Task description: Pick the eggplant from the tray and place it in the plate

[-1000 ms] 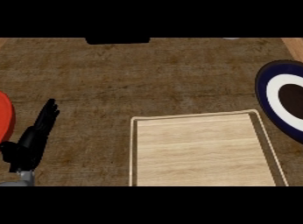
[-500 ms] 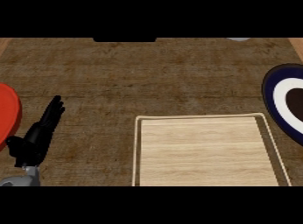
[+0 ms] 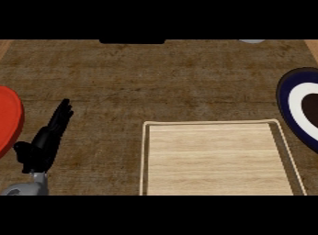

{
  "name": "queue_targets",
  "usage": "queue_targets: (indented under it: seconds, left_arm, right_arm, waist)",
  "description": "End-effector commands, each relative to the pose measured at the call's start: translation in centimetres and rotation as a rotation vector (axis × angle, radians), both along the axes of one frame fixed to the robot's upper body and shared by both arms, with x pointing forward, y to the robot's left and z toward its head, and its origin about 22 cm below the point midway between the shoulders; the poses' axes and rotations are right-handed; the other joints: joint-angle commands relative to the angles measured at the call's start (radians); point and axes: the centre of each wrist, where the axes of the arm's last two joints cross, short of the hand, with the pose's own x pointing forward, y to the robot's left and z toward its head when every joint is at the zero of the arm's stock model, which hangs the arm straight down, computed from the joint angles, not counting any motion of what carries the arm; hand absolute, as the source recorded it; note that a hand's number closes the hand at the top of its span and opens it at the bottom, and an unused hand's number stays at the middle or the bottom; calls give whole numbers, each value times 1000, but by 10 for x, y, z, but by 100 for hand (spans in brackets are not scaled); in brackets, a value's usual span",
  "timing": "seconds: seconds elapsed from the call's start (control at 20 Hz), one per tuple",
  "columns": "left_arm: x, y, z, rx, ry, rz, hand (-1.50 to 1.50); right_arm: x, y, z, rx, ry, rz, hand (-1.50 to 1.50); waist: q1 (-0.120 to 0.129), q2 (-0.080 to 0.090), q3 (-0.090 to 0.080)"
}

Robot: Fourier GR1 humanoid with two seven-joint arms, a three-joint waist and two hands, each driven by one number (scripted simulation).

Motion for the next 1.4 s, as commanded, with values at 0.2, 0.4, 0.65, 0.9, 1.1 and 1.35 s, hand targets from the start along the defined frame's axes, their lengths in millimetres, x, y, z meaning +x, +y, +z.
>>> queue_targets:
  seconds: [0.2,0.4,0.65,0.9,1.1,1.35]
  left_arm:
    - [5,20,15,-9,8,0,0]
    - [13,13,12,13,-11,3,0]
    - [15,14,-3,-11,10,-14,0]
    - [3,17,-6,5,1,7,0]
    - [-4,13,-4,-13,10,8,0]
    - [12,27,19,3,-16,16,0]
  right_arm:
    - [61,33,-25,139,-22,-20,150]
    - [85,35,-27,226,-19,-123,-150]
    - [105,34,-38,318,47,-118,-150]
    - [94,28,-39,460,-176,-125,-150]
    - [58,1,-64,588,-347,-151,-150]
    - [27,-32,-58,752,-425,-88,-150]
  waist:
    - [6,0,1]
    - [7,2,1]
    - [5,4,1]
    - [-8,0,0]
    - [-12,0,3]
    - [-14,0,2]
